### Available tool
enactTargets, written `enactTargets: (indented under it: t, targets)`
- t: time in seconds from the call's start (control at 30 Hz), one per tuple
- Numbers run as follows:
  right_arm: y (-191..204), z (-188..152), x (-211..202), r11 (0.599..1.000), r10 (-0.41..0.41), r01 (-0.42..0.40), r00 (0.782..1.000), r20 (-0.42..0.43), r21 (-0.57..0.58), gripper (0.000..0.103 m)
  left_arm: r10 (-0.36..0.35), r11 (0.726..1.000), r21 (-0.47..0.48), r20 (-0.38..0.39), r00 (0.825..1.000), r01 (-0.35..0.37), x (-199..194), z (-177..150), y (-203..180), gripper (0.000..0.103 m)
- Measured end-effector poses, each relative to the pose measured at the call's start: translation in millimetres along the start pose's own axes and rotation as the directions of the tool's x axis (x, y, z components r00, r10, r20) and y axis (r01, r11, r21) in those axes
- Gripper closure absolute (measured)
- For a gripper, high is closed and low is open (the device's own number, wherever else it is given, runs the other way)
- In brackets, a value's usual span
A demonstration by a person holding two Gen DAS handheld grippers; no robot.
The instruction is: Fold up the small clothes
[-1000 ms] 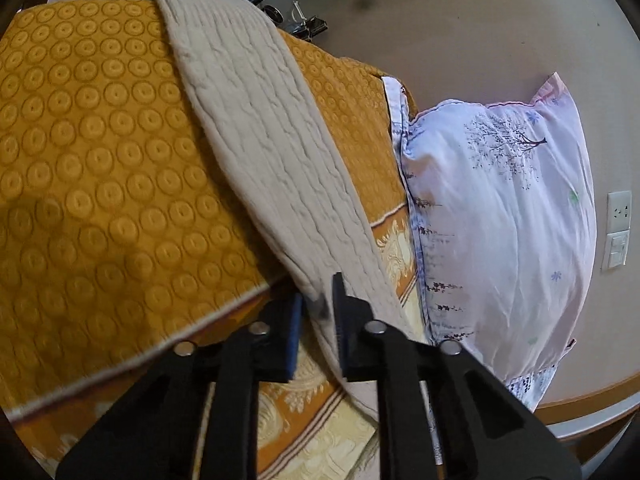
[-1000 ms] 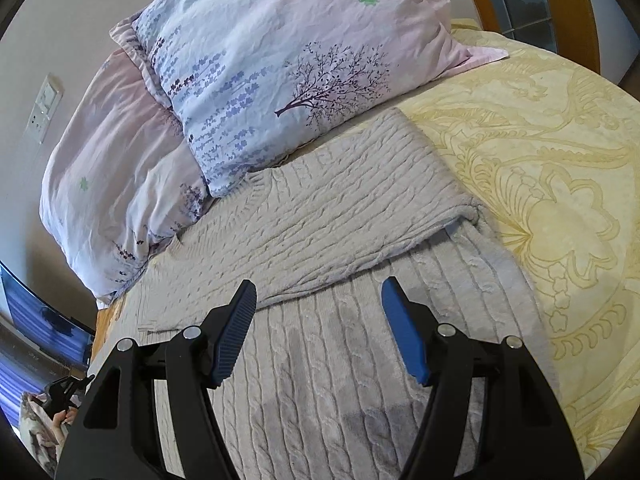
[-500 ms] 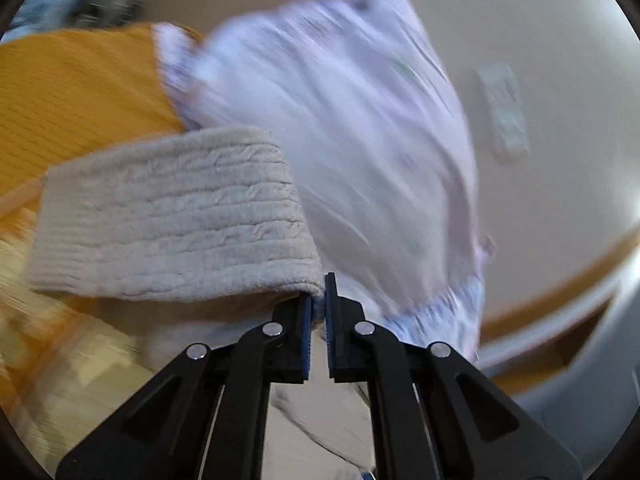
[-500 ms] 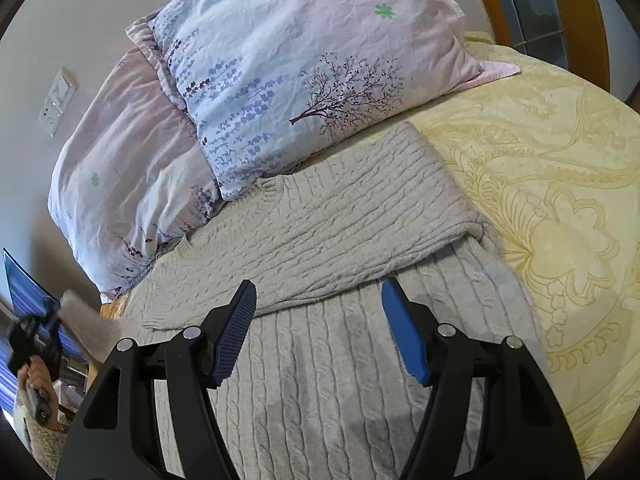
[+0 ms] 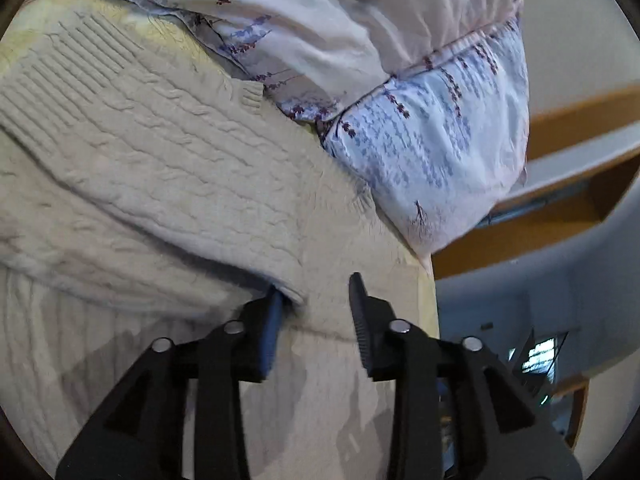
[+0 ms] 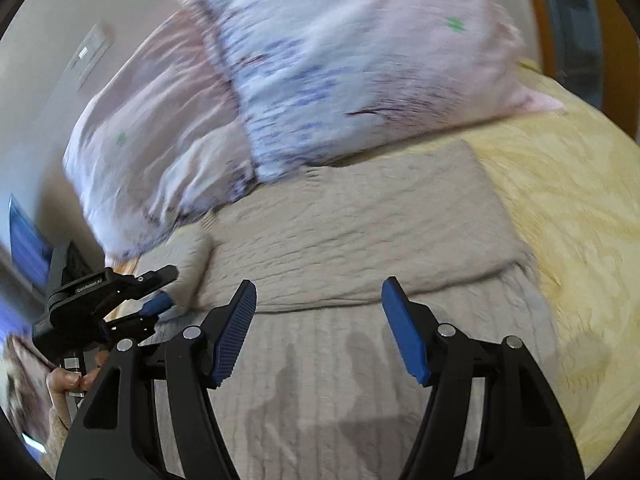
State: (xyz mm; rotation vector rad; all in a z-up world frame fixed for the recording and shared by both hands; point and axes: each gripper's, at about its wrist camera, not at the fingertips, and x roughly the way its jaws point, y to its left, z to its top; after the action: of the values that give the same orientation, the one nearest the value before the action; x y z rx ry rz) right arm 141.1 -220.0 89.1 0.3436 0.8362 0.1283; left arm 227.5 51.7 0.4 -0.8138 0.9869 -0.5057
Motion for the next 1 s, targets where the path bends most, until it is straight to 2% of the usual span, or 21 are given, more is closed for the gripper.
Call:
enactTargets:
  t: [0.07,0.13,0.2,0.3,0.33,0.4,0.43,0.53,0.6,0.7,0.73,0.8,0.83,0.9,1.0]
  targets:
    - [20,6,4,0.996,0.026,-0.027,0.999,-0.019,-0.082,0.036,-0.021,1.000,0.005,0.048,0.999,0.021,-28,-2,8,0.055]
    - [43,11,10,0.983,0.057,-0.062,0.998,-0.038,-0.171,0.036,0.001,1.000,0.014,0.117,0.993,-0.003,-55,-1,12,0.054]
    - [74,14,18,0.953,0.100,-0.112,0.993,-0.058,-0.282,0.037,0.058,0.998,0.019,0.195,0.979,-0.063,-84,1,25,0.054]
    - [124,13,34,0.880,0.161,-0.182,0.983,-0.085,-0.439,0.044,0.138,0.990,-0.051,0.240,0.961,-0.130,-103,7,49,0.056]
    - [145,9,44,0.841,0.181,-0.209,0.978,-0.104,-0.500,0.048,0.153,0.987,-0.082,0.241,0.958,-0.137,-106,8,58,0.059]
    - [173,2,63,0.784,0.193,-0.239,0.971,-0.140,-0.573,0.050,0.176,0.982,-0.115,0.235,0.956,-0.152,-105,9,70,0.062]
    - [187,-3,75,0.753,0.187,-0.244,0.970,-0.157,-0.611,0.052,0.189,0.978,-0.128,0.229,0.955,-0.163,-104,10,74,0.064]
    - [213,-19,104,0.693,0.139,-0.231,0.972,-0.188,-0.683,0.055,0.207,0.970,-0.172,0.218,0.954,-0.172,-103,8,88,0.072]
    - [228,-32,123,0.657,0.099,-0.218,0.974,-0.204,-0.721,0.055,0.197,0.971,-0.180,0.223,0.955,-0.158,-110,6,95,0.073]
    - [237,-46,143,0.600,0.022,-0.149,0.985,-0.170,-0.786,0.055,0.190,0.971,-0.188,0.223,0.956,-0.149,-111,7,96,0.073]
    - [237,-50,150,0.595,-0.003,-0.129,0.987,-0.163,-0.794,0.061,0.191,0.971,-0.188,0.223,0.956,-0.150,-110,7,95,0.073]
    - [229,-47,151,0.622,0.030,-0.153,0.985,-0.171,-0.768,0.076,0.195,0.971,-0.183,0.224,0.955,-0.155,-110,7,94,0.073]
    - [224,-42,147,0.656,0.056,-0.159,0.985,-0.162,-0.738,0.093,0.197,0.971,-0.182,0.224,0.954,-0.157,-109,7,92,0.073]
    - [214,-29,138,0.722,0.086,-0.153,0.988,-0.132,-0.675,0.094,0.200,0.970,-0.180,0.223,0.954,-0.161,-108,8,92,0.073]
    - [179,1,111,0.849,0.114,-0.110,0.993,-0.023,-0.516,0.095,0.198,0.971,-0.179,0.224,0.954,-0.159,-108,8,91,0.073]
